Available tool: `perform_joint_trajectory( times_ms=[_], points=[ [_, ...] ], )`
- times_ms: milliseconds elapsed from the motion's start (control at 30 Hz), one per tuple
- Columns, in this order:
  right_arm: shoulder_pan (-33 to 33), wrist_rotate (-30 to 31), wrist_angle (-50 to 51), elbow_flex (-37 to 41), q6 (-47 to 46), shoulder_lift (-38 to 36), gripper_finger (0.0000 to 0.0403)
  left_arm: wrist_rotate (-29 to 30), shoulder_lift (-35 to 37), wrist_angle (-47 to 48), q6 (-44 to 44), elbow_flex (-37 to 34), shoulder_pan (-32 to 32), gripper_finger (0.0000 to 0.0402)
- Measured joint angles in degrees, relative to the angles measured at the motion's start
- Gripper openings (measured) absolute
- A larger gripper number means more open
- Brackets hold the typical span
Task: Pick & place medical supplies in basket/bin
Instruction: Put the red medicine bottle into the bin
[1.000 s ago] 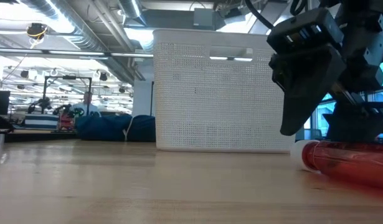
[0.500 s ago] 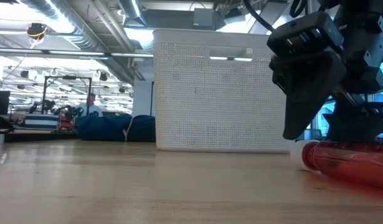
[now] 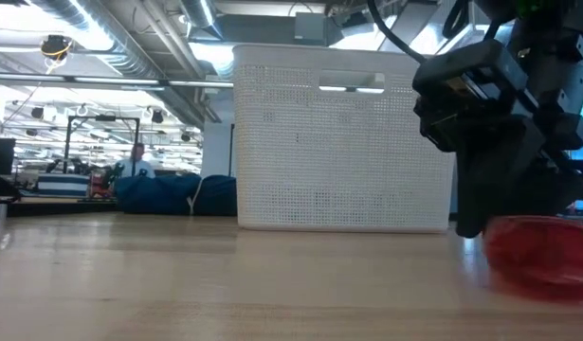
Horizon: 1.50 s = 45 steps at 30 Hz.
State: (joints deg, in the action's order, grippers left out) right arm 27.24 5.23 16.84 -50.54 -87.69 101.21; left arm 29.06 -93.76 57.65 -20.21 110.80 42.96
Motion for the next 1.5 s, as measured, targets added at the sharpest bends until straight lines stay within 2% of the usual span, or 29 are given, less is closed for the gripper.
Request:
perform_joint_trajectory(
  times_ms=[100, 200, 400, 667, 800, 1100, 1200, 1500],
  points=[
    [-0.09, -0.98, 0.04, 0.02, 0.12, 0.0, 0.0166, 0.0, 0.0, 0.02, -0.02, 0.0, 0.0, 0.0271],
    [-0.2, -0.82, 0.21, 0.03, 5.52, 0.0, 0.0159, 0.0, 0.0, 0.02, 0.0, 0.0, 0.0, 0.0269],
    [-1.34, -1.52, -0.51, -0.11, 24.08, -1.54, 0.0158, 0.0, 0.0, 0.02, 0.0, 0.0, -0.02, 0.0272],
    [-4.42, 3.73, 1.85, -3.82, 39.58, -6.97, 0.0158, -0.09, 0.02, 0.03, -0.02, 0.0, -0.02, 0.0269],
    [-5.02, -2.32, 1.06, -7.33, 51.58, -8.79, 0.0158, -0.11, 0.02, 0.03, -0.02, 0.0, -0.02, 0.0271],
    [-5.0, -14.14, 0.68, -11.74, 59.54, -8.93, 0.0159, -0.2, 0.02, 0.04, -0.02, 0.0, -0.02, 0.0271],
    [-5.0, -15.14, 0.83, -12.09, 59.76, -8.9, 0.0175, -0.2, 0.02, 0.04, -0.02, 0.0, -0.02, 0.0271],
    [-4.93, -16.06, 3.25, -12.09, 60.57, -8.92, 0.0278, 0.42, 0.02, 0.02, -0.02, 0.0, -0.02, 0.0271]
  ],
)
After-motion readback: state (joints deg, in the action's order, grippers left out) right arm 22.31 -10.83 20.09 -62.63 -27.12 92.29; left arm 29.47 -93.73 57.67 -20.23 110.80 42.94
